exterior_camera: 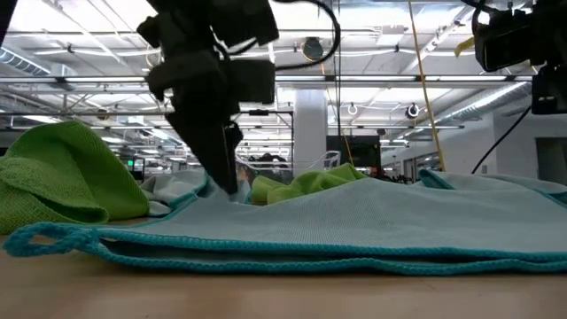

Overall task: Fold microfiber towels
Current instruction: Fold the bottom blue microfiber cloth

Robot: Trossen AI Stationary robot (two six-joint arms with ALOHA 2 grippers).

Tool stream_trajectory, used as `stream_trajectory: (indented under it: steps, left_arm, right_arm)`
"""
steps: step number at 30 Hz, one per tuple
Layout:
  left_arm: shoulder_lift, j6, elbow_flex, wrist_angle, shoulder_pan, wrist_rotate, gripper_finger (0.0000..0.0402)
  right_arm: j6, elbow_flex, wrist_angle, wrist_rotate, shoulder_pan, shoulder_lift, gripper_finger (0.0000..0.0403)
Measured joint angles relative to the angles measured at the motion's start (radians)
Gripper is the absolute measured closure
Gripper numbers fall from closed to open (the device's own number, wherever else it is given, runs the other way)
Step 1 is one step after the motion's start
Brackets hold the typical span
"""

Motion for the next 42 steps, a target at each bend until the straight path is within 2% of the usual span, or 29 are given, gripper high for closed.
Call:
stream_trajectory:
  steps: [5,11,18,22,25,28,31,35,38,42]
  left_arm:
    - [0.036,-0.085,0.000,-0.022,0.015,0.006,0.0185]
    - [0.051,-0.158,0.002,-0.037,0.013,0.135,0.0232]
    - [0.058,-0.166,0.000,-0.024,-0.038,0.098,0.0321]
    - [0.043,-0.271,0.002,-0.044,-0.047,0.075,0.0387]
    - [0.016,-0.347,0.022,-0.076,-0.049,0.068,0.0392]
    - [-0.011,-0.347,0.052,-0.070,-0.059,0.046,0.0396]
    - [-0.027,-0.342,0.083,-0.070,-0.066,0.018,0.0396]
    - [-0.029,-0.350,0.113,-0.080,-0.070,0.035,0.0395]
    - [-0.031,-0.351,0.139,-0.076,-0.076,0.037,0.0395]
    - [-0.031,-0.359,0.181,-0.089,-0.078,0.046,0.0395]
  right_arm:
    - [-0.061,0.000,0.011,-0.021,-0.045,-0.007,0.0243]
    - [-0.098,0.000,0.213,-0.052,-0.110,0.032,0.0243]
    - [-0.113,0.000,0.586,-0.136,-0.195,0.233,0.0243]
    - [-0.124,0.001,0.788,-0.145,-0.219,0.368,0.0243]
    - [-0.207,0.008,0.924,-0.135,-0.221,0.461,0.0243]
    - [-0.319,0.041,0.994,-0.088,-0.226,0.569,0.0230]
    - [-0.390,0.098,1.082,-0.091,-0.246,0.700,0.0197]
    - [-0.469,0.199,1.125,-0.095,-0.266,0.860,0.0140]
    - [-0.519,0.265,1.180,-0.154,-0.276,0.955,0.0113]
    - [-0.587,0.316,1.196,-0.225,-0.275,1.025,0.0114]
